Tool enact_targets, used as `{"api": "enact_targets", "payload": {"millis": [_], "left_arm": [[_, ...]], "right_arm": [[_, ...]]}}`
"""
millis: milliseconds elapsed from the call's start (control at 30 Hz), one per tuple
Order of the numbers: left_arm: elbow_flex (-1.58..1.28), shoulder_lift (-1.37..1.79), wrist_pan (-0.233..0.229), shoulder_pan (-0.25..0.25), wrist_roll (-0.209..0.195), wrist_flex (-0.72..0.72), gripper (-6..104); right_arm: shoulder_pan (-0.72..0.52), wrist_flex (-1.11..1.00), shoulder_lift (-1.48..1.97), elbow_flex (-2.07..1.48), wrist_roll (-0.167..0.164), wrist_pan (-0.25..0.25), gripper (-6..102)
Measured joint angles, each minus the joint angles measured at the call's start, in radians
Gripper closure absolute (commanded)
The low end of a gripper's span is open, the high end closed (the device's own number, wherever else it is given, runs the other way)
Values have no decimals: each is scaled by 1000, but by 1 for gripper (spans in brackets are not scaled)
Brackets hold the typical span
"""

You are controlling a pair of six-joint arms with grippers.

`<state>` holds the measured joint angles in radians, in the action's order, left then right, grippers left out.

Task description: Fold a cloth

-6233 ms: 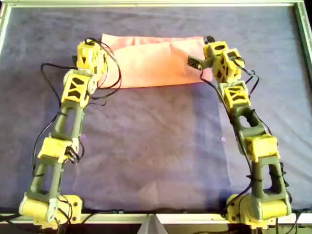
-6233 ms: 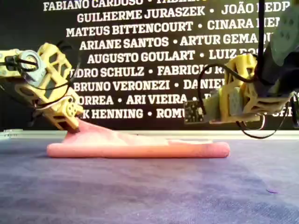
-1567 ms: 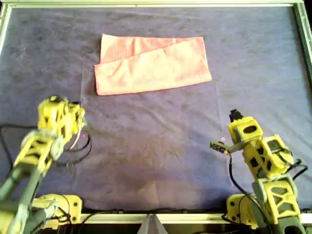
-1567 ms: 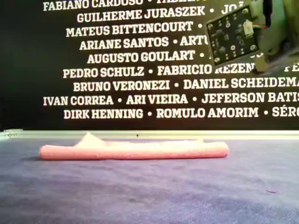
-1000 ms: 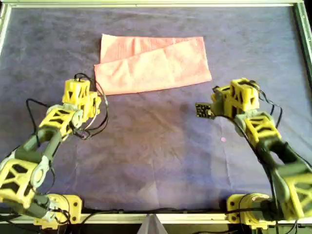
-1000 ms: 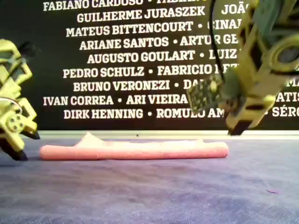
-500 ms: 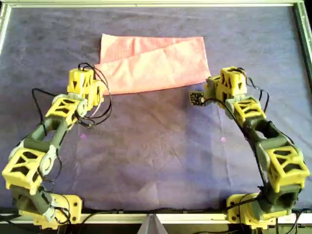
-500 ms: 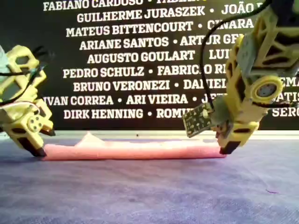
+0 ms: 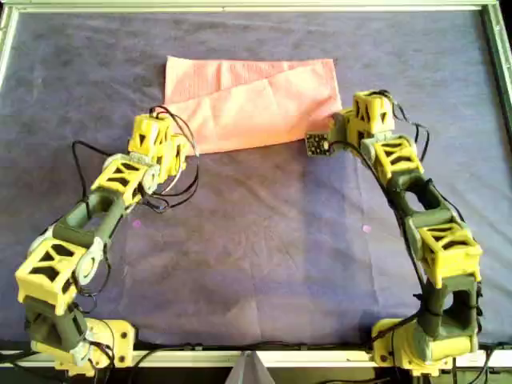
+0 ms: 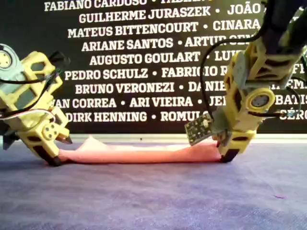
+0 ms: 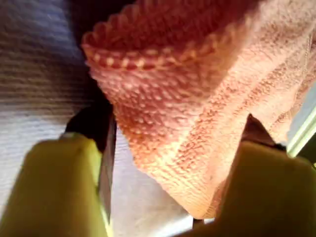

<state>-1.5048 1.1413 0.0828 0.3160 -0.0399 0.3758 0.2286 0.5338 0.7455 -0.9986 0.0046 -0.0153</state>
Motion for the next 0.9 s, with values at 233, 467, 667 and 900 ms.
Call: {"api": "enact_targets", "payload": {"millis": [233,467,667,900], "left_arm": [[54,-49,-8,0,0,-2,10],[176,-153,-8,0,0,-5,11],[184,-155,-8,0,0,-5,12],[184,-155,-9,0,0,-5,37]], "right_arm": [[0,26,-71,115,0,0,31],[0,26,-71,117,-6,0,36],[0,26,-71,117,-6,0,57],[0,26,-71,117,-2,0,80]]}}
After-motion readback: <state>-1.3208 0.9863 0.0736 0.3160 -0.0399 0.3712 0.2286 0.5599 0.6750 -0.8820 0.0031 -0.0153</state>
